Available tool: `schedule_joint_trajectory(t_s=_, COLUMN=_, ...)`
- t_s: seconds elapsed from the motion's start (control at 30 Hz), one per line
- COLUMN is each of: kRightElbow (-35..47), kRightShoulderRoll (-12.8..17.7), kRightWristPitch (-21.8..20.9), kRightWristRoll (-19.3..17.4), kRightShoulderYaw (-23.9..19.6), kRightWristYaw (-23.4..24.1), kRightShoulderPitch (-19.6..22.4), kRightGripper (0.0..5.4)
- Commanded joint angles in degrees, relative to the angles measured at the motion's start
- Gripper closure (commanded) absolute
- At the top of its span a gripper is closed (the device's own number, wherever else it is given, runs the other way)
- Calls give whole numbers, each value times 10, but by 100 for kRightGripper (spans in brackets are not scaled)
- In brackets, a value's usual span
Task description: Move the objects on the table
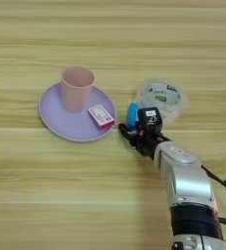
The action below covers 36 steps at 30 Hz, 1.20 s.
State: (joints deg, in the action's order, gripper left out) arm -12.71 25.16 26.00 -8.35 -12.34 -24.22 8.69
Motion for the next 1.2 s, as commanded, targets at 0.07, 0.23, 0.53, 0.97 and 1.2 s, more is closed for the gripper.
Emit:
schedule_joint_trajectory(t_s=0.07, kRightElbow=9, kRightShoulderRoll=19, kRightWristPitch=-8, kRightWristRoll=3, kRightShoulderYaw=-4, kRightWristYaw=7, kRightShoulderPitch=21, kRightGripper=402)
schedule_joint_trajectory(t_s=0.23, kRightElbow=24, kRightShoulderRoll=18, kRightWristPitch=-6, kRightWristRoll=2, kRightShoulderYaw=-5, kRightWristYaw=9, kRightShoulderPitch=18, kRightGripper=463)
schedule_joint_trajectory(t_s=0.53, kRightElbow=44, kRightShoulderRoll=17, kRightWristPitch=-3, kRightWristRoll=4, kRightShoulderYaw=-7, kRightWristYaw=15, kRightShoulderPitch=16, kRightGripper=464)
schedule_joint_trajectory(t_s=0.97, kRightElbow=138, kRightShoulderRoll=10, kRightWristPitch=15, kRightWristRoll=-11, kRightShoulderYaw=-29, kRightWristYaw=31, kRightShoulderPitch=2, kRightGripper=464)
schedule_joint_trajectory(t_s=1.2, kRightElbow=201, kRightShoulderRoll=12, kRightWristPitch=31, kRightWristRoll=-14, kRightShoulderYaw=-35, kRightWristYaw=35, kRightShoulderPitch=-18, kRightGripper=464)
